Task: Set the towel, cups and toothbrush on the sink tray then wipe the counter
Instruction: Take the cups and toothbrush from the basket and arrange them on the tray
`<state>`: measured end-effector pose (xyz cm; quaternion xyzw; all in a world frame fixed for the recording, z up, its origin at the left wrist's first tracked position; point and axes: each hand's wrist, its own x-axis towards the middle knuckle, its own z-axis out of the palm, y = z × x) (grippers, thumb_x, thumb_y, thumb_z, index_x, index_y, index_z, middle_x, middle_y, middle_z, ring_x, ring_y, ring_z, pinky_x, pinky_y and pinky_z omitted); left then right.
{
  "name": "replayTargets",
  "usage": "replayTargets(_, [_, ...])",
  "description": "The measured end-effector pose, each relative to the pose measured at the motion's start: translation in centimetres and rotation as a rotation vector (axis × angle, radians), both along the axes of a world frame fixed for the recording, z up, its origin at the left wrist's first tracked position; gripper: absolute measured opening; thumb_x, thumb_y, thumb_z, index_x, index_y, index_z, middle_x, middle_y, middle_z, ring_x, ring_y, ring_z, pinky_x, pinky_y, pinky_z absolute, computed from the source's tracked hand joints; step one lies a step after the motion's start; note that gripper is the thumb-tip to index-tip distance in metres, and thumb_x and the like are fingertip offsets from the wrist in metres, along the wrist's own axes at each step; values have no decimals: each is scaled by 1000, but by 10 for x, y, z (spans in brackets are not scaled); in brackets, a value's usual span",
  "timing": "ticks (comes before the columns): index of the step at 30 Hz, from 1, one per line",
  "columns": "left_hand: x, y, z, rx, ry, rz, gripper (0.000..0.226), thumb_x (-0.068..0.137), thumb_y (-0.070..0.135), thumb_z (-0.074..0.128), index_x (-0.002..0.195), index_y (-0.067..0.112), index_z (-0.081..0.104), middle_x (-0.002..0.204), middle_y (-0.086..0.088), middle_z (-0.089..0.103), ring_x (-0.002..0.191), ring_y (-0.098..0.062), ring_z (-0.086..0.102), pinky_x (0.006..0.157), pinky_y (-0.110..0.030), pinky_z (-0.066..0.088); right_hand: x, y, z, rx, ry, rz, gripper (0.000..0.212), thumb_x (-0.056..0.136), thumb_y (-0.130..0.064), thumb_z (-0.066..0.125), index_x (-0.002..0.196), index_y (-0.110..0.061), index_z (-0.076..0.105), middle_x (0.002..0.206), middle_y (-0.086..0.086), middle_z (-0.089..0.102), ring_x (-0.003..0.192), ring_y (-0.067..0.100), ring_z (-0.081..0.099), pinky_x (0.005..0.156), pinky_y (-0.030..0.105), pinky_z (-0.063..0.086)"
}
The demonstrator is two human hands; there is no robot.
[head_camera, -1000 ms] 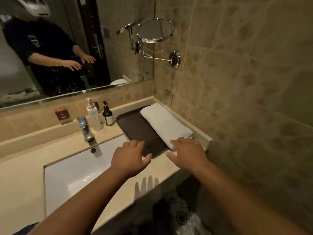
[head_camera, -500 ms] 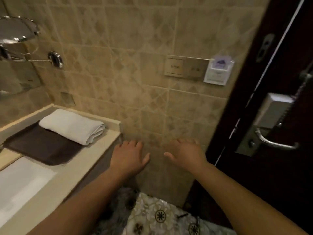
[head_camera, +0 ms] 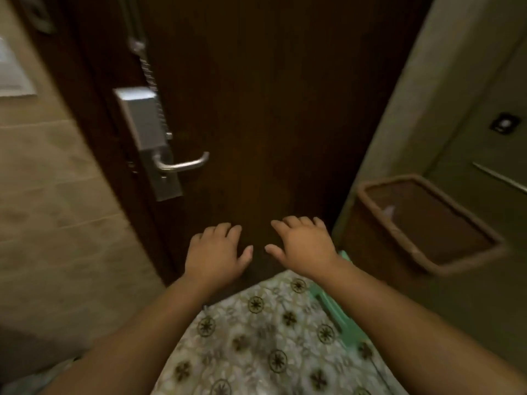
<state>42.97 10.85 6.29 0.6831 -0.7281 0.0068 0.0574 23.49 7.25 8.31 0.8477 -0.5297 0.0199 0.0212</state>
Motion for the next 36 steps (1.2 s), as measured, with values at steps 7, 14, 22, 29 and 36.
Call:
replayTargets(7, [-118, -73, -10, 5, 38, -240, 68, 92, 64, 28, 145, 24, 39, 148, -5, 45, 133, -27, 41, 103, -47, 37, -121, -30, -13, 13, -15, -230, 64, 90, -65, 37, 144, -30, 38, 138, 2, 53, 125, 29, 47, 103, 55, 33])
replayTargets(14, [-191, -148, -17, 34, 68, -388, 68, 93, 64, 28, 147, 24, 37, 150, -5, 43, 135, -27, 39, 104, -47, 35, -202, -72, -17, 7, -4, -414, 66, 87, -68, 35, 141, -30, 42, 136, 4, 55, 123, 30, 48, 102, 55, 35])
replayTargets(22, [-276, -214, -25, 51, 56, -434, 69, 92, 65, 30, 147, 24, 36, 150, -4, 42, 135, -26, 39, 106, -47, 34, -301, -121, -29, -8, -28, -517, 67, 88, -69, 34, 142, -30, 42, 136, 3, 54, 122, 28, 48, 102, 50, 34])
replayTargets(29, [-367, -278, -71, 69, 59, -257, 72, 88, 68, 26, 146, 26, 37, 149, -4, 43, 134, -27, 38, 109, -56, 27, -401, -230, -78, 51, -15, -382, 68, 87, -70, 33, 140, -28, 43, 137, 4, 52, 123, 28, 46, 103, 50, 34])
replayTargets(36, [-451, -302, -117, 205, 143, 63, 66, 92, 61, 34, 146, 23, 36, 152, -7, 38, 138, -30, 33, 113, -59, 21, -473, -351, -152, 275, 78, -79, 68, 88, -68, 36, 141, -27, 41, 144, 6, 45, 129, 29, 41, 102, 48, 33])
